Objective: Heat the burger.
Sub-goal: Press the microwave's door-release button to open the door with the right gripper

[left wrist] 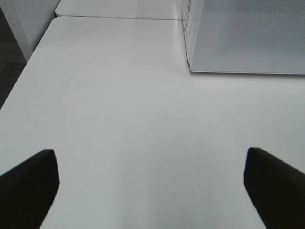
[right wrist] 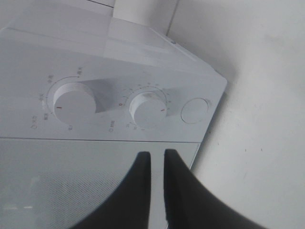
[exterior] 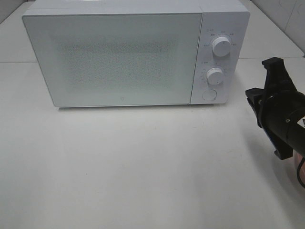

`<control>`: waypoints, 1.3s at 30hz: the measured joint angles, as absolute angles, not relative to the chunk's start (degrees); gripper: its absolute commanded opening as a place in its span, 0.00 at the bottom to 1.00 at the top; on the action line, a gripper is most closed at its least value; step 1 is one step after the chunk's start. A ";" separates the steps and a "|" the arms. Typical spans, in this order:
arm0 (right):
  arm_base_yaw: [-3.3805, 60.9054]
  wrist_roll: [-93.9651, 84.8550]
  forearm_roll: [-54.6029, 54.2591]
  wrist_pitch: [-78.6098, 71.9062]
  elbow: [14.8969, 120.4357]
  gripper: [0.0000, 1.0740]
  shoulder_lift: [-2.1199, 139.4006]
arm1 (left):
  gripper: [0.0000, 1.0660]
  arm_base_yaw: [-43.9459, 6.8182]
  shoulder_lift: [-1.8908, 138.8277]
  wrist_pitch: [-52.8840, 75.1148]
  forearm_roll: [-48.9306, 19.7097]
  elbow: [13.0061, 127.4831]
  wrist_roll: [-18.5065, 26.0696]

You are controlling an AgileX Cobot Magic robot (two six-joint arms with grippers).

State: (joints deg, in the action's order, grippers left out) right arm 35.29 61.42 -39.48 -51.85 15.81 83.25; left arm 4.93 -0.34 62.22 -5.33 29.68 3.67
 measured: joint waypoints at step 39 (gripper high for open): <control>26.64 83.54 -22.12 -47.27 22.40 0.00 99.87 | 0.92 4.93 -0.34 62.22 -5.33 29.68 3.67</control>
